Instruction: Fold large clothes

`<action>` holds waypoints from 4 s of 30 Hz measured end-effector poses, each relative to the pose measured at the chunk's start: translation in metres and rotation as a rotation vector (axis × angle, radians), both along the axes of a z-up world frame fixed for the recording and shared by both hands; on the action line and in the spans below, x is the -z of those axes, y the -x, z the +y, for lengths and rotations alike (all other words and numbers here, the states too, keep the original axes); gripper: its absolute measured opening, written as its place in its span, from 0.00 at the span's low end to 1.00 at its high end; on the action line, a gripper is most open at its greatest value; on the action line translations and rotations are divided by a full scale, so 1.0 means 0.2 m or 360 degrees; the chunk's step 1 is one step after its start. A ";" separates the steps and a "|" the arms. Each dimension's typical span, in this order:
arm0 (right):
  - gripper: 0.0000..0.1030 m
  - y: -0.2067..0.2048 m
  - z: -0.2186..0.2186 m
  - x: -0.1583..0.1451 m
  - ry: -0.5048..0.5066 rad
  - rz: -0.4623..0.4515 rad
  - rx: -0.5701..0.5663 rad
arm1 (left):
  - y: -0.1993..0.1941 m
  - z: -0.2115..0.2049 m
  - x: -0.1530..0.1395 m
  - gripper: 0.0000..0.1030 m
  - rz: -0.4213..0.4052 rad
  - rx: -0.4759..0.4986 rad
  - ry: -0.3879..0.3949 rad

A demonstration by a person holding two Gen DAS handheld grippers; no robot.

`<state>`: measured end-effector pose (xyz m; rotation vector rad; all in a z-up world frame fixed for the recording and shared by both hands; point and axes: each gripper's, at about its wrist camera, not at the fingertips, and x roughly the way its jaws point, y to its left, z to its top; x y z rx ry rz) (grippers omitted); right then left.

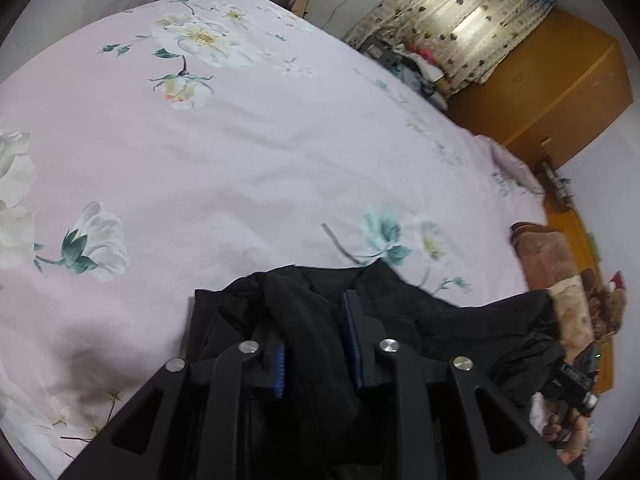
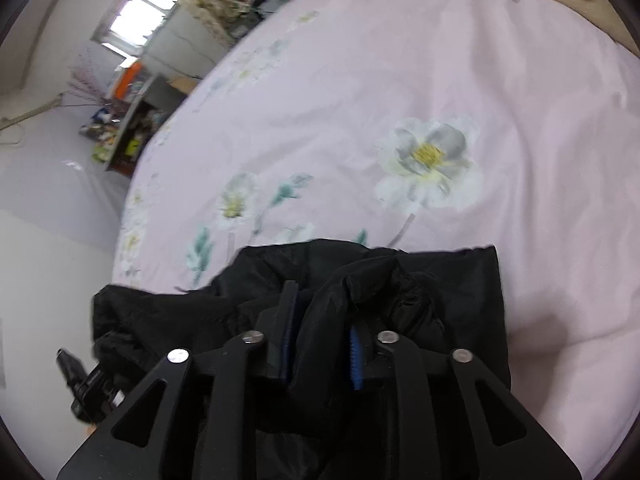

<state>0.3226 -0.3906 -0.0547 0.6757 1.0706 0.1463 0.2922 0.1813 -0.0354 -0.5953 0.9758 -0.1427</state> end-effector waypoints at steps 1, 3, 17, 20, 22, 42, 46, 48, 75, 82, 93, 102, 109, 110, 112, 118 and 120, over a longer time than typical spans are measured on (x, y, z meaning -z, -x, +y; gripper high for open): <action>0.34 0.02 -0.01 -0.04 -0.0030 -0.0037 -0.0009 | 0.02 0.03 -0.03 0.39 -0.0047 0.0003 0.0063; 0.51 0.06 -0.05 -0.11 -0.0149 -0.0140 0.0002 | 0.04 0.06 -0.09 0.53 -0.0120 -0.0007 0.0146; 0.64 0.23 0.18 -0.35 0.0358 -0.0479 -0.0145 | 0.17 -0.07 -0.33 0.79 -0.0353 0.0057 -0.0086; 0.64 0.32 0.32 -0.31 0.0444 -0.0511 -0.0270 | 0.23 -0.26 -0.28 0.79 -0.0351 0.0265 -0.0142; 0.64 0.35 0.46 -0.25 0.0572 -0.0525 -0.0366 | 0.25 -0.40 -0.19 0.79 -0.0336 0.0369 -0.0233; 0.67 0.09 0.43 0.19 0.0895 -0.0237 -0.0180 | 0.03 -0.54 0.16 0.80 -0.0256 0.0210 -0.0689; 0.67 0.13 0.42 0.01 0.0854 -0.0287 -0.0138 | 0.05 -0.52 -0.01 0.80 -0.0291 0.0235 -0.0634; 0.67 0.15 0.44 -0.09 0.0814 -0.0385 -0.0131 | 0.05 -0.54 -0.09 0.80 -0.0363 0.0256 -0.0618; 0.67 -0.14 0.56 0.34 0.0777 -0.0385 -0.0253 | -0.25 -0.59 0.33 0.82 -0.0324 0.0270 -0.0714; 0.67 -0.14 0.57 0.36 0.0796 -0.0402 -0.0241 | -0.25 -0.60 0.34 0.83 -0.0322 0.0264 -0.0729; 0.67 -0.17 0.57 0.16 0.0837 -0.0262 -0.0299 | -0.30 -0.63 0.14 0.79 -0.0156 0.0313 -0.0754; 0.67 -0.05 0.32 0.14 0.0845 -0.0284 -0.0141 | -0.21 -1.07 -0.01 0.79 -0.0353 0.0588 -0.0554; 0.67 -0.06 0.24 0.29 0.0801 -0.0300 -0.0044 | -0.35 -1.15 0.26 0.82 -0.0242 0.0582 -0.0533; 0.67 -0.07 0.24 0.30 0.0808 -0.0305 -0.0041 | -0.34 -1.14 0.27 0.82 -0.0249 0.0578 -0.0532; 0.67 -0.08 0.26 0.32 0.0830 -0.0312 -0.0024 | -0.34 -1.14 0.29 0.82 -0.0274 0.0563 -0.0544; 0.67 -0.10 0.24 0.33 0.0833 -0.0284 -0.0030 | -0.35 -1.17 0.24 0.82 -0.0170 0.0579 -0.0626; 0.67 -0.11 0.23 0.32 0.0816 -0.0251 -0.0051 | -0.32 -1.12 0.13 0.79 -0.0179 0.0576 -0.0612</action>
